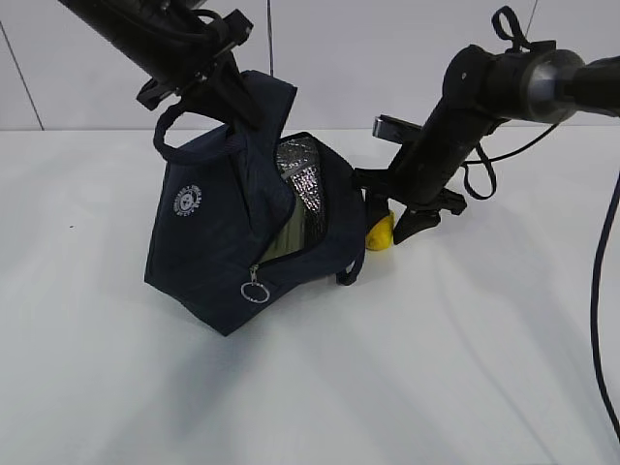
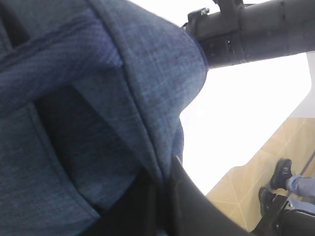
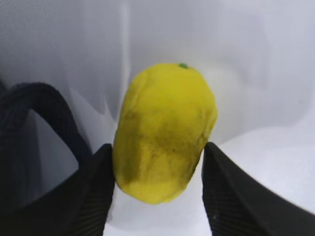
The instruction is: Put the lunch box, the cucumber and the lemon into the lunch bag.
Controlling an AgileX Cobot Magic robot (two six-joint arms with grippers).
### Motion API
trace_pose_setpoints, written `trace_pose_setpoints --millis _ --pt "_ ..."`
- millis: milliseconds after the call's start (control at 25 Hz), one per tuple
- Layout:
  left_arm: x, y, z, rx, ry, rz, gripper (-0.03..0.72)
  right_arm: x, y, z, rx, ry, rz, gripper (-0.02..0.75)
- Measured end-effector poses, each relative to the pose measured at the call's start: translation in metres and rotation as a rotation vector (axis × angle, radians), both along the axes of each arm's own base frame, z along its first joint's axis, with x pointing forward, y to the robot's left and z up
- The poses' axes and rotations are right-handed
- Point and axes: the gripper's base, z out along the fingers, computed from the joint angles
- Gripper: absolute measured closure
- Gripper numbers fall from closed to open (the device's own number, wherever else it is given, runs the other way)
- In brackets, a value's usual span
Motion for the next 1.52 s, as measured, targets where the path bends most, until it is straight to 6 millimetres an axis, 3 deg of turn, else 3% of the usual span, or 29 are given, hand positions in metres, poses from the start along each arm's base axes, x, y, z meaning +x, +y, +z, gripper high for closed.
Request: trace_pose_setpoints --millis 160,440,640,760,960,1160,1520 --pt "0.0 0.0 0.0 0.0 0.0 0.0 0.697 0.002 0.0 0.0 0.004 -0.017 -0.024 0.321" --pt "0.0 0.0 0.0 0.002 -0.001 0.0 0.697 -0.001 0.009 -0.002 0.003 -0.011 -0.004 0.407" --pt "0.0 0.0 0.0 0.002 -0.001 0.0 0.697 -0.005 0.009 0.002 -0.01 0.035 0.079 0.417" --pt "0.0 0.0 0.0 0.002 -0.001 0.0 0.697 -0.005 0.004 0.012 -0.042 0.054 0.136 0.419" --pt "0.0 0.0 0.0 0.002 0.0 -0.001 0.697 0.013 -0.003 0.049 -0.028 -0.067 0.125 0.42" --pt "0.0 0.0 0.0 0.004 -0.001 -0.001 0.697 0.016 0.003 0.077 0.103 -0.139 0.142 0.42" --pt "0.0 0.0 0.0 0.002 0.0 0.0 0.697 0.012 0.025 0.094 0.372 -0.164 0.194 0.42"
